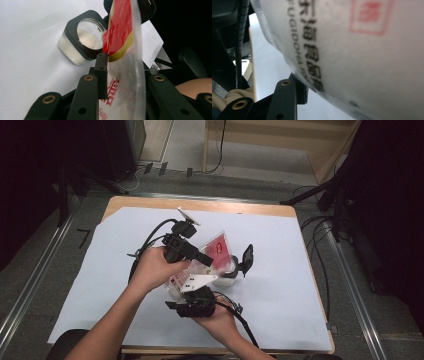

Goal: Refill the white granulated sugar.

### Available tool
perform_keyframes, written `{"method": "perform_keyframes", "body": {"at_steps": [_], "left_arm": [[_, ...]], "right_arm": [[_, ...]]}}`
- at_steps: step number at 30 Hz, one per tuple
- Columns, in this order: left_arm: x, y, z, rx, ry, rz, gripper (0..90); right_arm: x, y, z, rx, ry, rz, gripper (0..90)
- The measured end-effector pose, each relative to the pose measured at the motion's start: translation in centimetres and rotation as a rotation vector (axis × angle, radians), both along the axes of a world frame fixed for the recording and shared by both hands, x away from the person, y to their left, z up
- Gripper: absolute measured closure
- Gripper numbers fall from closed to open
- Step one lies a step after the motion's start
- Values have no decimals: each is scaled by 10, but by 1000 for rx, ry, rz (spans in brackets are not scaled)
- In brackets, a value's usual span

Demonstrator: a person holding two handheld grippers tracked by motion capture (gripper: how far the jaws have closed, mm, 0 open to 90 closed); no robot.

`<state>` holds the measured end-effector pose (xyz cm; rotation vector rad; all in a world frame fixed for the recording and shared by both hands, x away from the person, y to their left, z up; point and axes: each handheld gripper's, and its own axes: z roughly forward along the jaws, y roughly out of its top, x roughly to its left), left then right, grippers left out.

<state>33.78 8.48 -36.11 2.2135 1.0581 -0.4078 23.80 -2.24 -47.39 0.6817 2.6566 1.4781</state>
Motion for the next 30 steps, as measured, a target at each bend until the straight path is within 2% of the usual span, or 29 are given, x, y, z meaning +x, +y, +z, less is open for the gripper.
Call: {"method": "perform_keyframes", "body": {"at_steps": [3,8,12,17,26,30], "left_arm": [[0,0,-2,2,3,0,737],[-3,1,0,2,-34,12,794],[-5,2,2,4,-44,15,808],[-6,7,5,-18,-54,11,808],[-10,15,10,-42,-68,13,823],[-11,19,11,-47,-79,0,833]], "right_arm": [[3,-3,-1,-6,4,-12,589],[8,-6,0,7,23,-20,583],[7,-6,0,2,12,-17,581],[7,-6,0,-6,-5,-15,577],[10,-7,-1,-10,0,-26,569],[10,-7,-2,-31,-25,-28,565]]}}
